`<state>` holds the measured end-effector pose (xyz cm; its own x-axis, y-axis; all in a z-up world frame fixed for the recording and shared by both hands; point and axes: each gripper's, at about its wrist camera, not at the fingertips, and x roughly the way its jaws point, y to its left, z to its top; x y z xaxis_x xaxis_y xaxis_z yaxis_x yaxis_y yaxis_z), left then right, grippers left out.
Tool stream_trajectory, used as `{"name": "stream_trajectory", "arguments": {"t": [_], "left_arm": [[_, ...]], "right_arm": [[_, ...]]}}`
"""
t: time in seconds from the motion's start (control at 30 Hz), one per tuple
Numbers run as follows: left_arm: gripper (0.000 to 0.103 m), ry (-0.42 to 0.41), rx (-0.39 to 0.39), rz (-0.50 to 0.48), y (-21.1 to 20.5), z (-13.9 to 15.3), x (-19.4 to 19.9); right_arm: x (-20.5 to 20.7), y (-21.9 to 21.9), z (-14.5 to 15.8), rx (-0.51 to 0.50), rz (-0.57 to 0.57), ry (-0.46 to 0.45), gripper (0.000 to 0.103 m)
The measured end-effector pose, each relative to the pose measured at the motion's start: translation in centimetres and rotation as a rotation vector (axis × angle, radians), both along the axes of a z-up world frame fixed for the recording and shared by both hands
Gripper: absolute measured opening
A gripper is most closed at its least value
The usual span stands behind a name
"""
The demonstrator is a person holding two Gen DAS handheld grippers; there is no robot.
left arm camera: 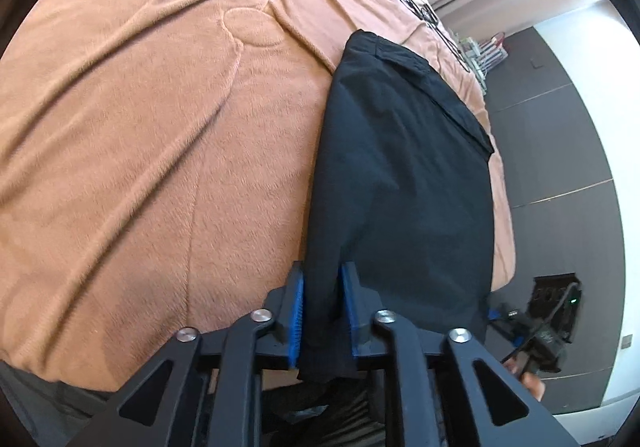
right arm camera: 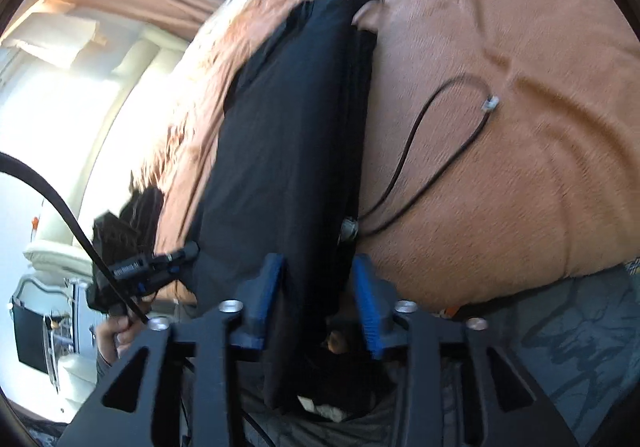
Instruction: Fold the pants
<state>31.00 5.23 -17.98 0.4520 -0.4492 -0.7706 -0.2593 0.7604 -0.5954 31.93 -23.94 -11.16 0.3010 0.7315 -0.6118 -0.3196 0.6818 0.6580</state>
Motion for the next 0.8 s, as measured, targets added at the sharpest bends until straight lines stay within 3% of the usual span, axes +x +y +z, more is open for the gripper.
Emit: {"name": "stream_trajectory", "arguments": {"t": [0.1,0.13,0.53,0.8], "left_arm": [[0.044,-0.011,0.022,0.024,0.8,0.1,0.6],[0.044,-0.017,0.019,0.032,1.0,0.2,1.0],[0.045,-0.037,0.011,0.003,1.7,0.1,5.9],[0.045,-0.026,-0.019,-0.039,1.5,-1.0,8.9]], "right_arm": [[1.4,-1.6,0.8,0.065,-0.033,-0.011,0.054],[2.0,-1.9,0.8,0.079,-0.038,-0.011,0.054],[8.1,0.3,-3.3,0.177,-0.035,0.162,0.054],[10.3,1.7,-3.7,0.185,-0.017,0.206,0.054]]}}
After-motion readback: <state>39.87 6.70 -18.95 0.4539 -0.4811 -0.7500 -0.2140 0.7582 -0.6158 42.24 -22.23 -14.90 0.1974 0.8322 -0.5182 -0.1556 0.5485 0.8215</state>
